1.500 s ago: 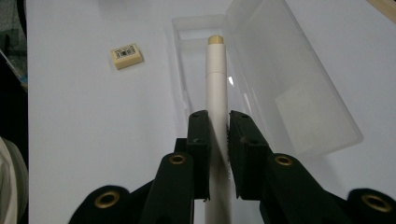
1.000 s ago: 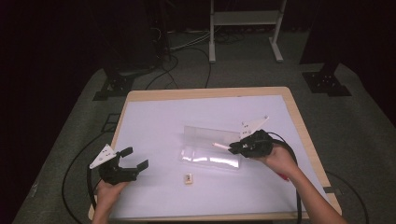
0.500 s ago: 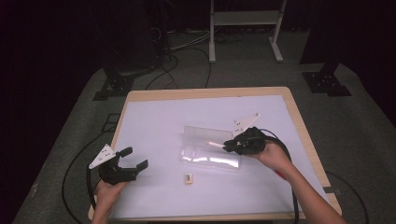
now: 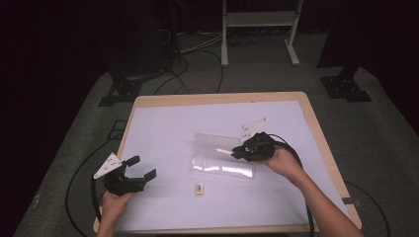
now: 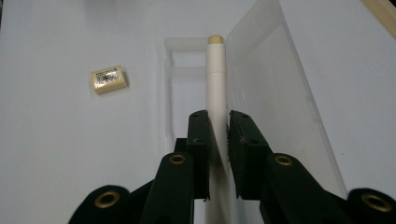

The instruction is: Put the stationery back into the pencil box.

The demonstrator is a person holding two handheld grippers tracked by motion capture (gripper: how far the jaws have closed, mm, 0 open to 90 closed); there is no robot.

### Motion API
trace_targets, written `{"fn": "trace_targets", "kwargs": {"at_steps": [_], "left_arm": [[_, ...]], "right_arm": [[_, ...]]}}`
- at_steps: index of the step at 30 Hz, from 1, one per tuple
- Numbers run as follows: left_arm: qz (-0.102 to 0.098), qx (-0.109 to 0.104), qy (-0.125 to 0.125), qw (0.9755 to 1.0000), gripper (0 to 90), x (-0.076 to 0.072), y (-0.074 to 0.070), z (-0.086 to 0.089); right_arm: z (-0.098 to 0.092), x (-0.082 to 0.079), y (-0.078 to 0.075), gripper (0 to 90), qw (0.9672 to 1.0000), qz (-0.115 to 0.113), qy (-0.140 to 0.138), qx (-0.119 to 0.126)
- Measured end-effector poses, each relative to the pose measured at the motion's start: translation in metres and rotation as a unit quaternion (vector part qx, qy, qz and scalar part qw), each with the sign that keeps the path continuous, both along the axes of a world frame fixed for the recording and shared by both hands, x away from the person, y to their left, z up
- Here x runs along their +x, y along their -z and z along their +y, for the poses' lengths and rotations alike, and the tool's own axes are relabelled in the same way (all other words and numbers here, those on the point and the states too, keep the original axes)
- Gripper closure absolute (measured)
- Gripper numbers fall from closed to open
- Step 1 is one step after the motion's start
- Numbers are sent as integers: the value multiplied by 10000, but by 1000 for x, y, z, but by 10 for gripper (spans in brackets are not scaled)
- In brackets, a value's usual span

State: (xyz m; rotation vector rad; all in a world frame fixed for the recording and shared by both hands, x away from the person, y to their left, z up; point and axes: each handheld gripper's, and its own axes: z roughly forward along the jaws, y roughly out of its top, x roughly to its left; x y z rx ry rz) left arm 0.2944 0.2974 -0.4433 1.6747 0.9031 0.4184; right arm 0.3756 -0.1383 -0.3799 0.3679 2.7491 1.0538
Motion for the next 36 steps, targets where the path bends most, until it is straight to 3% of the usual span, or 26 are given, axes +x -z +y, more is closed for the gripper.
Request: {"fn": "trace_targets", "kwargs": {"at_steps": [17,28,36], "left_arm": [[-14,-10,1,10000,36,-1,-1,1],[-24,-38,-14,10000,36,-1,-1,2],[-19,-42,-18,10000,36,-1,-1,2]], "right_arm": [[13,11,15,781,9999,111,-25,-107],[20,17,34,782,9995,255,-80,-146],[22,17,37,781,9994,283,-39,-177]]}}
